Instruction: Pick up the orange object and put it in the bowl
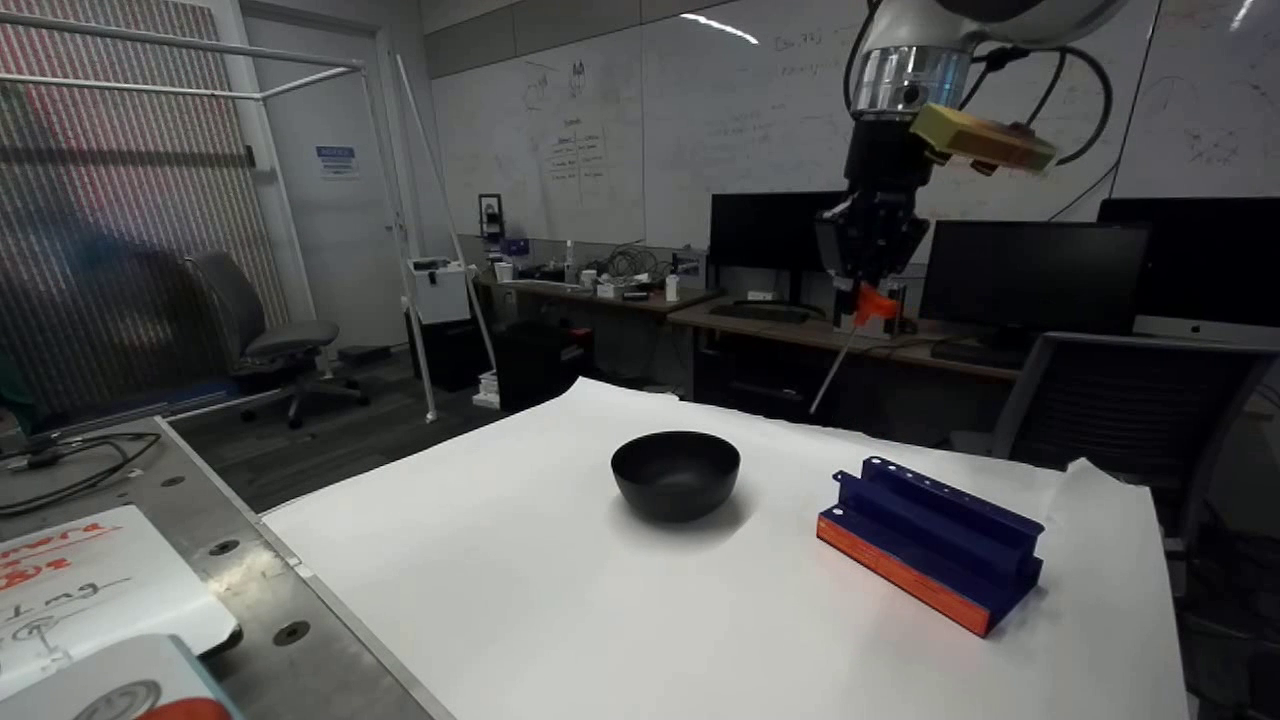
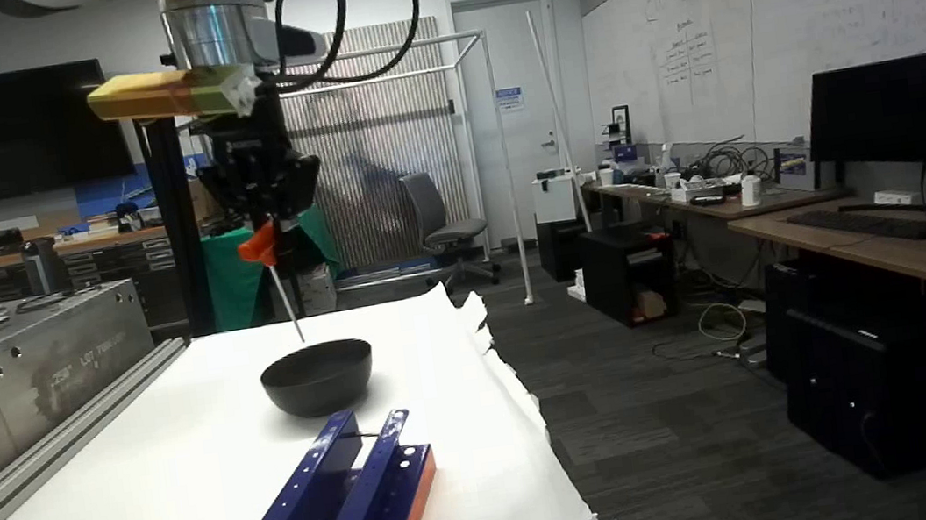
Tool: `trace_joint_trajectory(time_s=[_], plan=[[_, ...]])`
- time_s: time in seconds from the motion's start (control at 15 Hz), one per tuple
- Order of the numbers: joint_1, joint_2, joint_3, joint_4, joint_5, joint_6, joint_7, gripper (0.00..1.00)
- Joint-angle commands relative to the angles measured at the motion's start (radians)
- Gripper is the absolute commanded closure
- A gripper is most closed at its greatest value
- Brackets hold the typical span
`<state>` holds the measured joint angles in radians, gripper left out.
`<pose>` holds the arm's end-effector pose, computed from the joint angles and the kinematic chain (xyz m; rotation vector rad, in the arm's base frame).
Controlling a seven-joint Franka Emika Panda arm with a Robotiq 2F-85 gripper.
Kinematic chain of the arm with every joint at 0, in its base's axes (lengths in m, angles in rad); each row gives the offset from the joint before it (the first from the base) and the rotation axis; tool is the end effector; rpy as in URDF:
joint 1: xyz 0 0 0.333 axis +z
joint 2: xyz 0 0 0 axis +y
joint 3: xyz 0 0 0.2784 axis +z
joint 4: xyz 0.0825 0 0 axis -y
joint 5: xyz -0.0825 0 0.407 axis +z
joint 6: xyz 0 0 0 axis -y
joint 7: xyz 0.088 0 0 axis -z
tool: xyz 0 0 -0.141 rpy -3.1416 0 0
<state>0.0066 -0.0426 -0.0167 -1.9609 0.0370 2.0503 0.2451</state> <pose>0.5872 -0.0029 0.4255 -3.0574 0.4155 -0.1962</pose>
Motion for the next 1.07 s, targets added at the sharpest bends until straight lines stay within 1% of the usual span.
trace_joint_trajectory(time_s=[0.0, 0.2, 0.27, 0.33, 0.4, 0.53, 0.67, 0.87, 1.0], plan=[[-0.004, 0.017, 0.004, -0.064, 0.042, 0.273, -0.049, 0.89], [0.005, 0.103, 0.015, -0.082, 0.138, 0.526, -0.105, 0.89], [0.008, 0.132, 0.022, -0.091, 0.189, 0.608, -0.144, 0.89], [0.011, 0.176, 0.039, -0.108, 0.273, 0.688, -0.195, 0.89], [0.008, 0.217, 0.063, -0.098, 0.350, 0.731, -0.251, 0.90], [-0.008, 0.292, 0.117, -0.076, 0.489, 0.773, -0.372, 0.89], [-0.029, 0.353, 0.164, -0.051, 0.583, 0.786, -0.459, 0.89], [-0.058, 0.414, 0.206, -0.024, 0.662, 0.812, -0.555, 0.89], [-0.080, 0.437, 0.227, -0.009, 0.694, 0.836, -0.611, 0.89]])
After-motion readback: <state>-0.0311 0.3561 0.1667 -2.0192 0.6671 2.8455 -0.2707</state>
